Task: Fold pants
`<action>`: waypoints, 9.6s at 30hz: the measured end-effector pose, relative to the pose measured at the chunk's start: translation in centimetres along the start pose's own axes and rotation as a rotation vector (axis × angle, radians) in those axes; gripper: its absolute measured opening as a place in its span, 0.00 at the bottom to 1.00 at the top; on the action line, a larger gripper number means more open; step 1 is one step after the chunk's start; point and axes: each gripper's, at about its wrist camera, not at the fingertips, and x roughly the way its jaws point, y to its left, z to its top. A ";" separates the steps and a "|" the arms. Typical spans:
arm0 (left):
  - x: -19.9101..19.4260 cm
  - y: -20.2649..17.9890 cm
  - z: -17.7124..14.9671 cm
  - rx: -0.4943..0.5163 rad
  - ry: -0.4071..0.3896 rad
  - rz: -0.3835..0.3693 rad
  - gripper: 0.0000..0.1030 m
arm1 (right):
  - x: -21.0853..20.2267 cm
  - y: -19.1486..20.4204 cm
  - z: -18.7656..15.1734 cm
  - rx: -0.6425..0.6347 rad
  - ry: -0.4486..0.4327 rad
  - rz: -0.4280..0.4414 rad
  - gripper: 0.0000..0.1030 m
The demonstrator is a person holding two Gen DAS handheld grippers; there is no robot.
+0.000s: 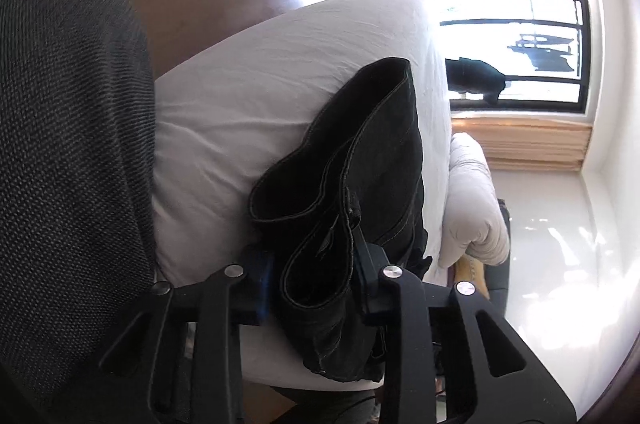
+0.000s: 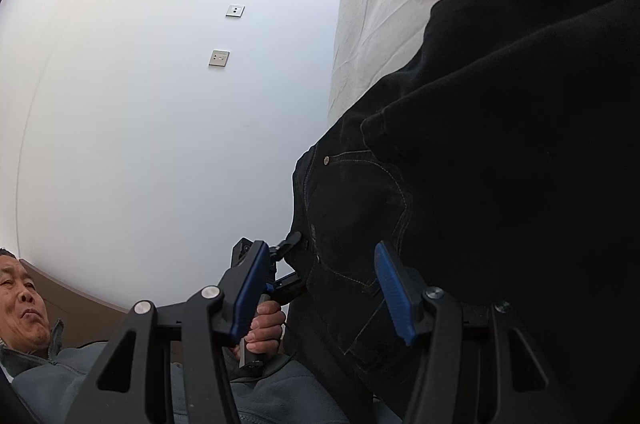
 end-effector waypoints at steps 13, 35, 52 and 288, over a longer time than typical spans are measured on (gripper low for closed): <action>-0.2 -3.4 -0.2 0.141 -0.036 0.025 0.12 | 3.5 1.0 2.0 -0.032 0.102 -0.139 0.58; -0.9 -19.3 -7.3 0.575 -0.036 -0.005 0.12 | 2.2 -2.4 1.2 0.032 0.058 -0.184 0.37; 10.1 -31.9 -21.8 1.104 0.213 0.039 0.12 | -12.0 4.9 1.8 -0.090 -0.160 -0.075 0.97; 26.4 -33.7 2.2 1.216 0.028 0.502 0.71 | -11.5 -1.7 17.9 -0.125 -0.318 -0.704 0.54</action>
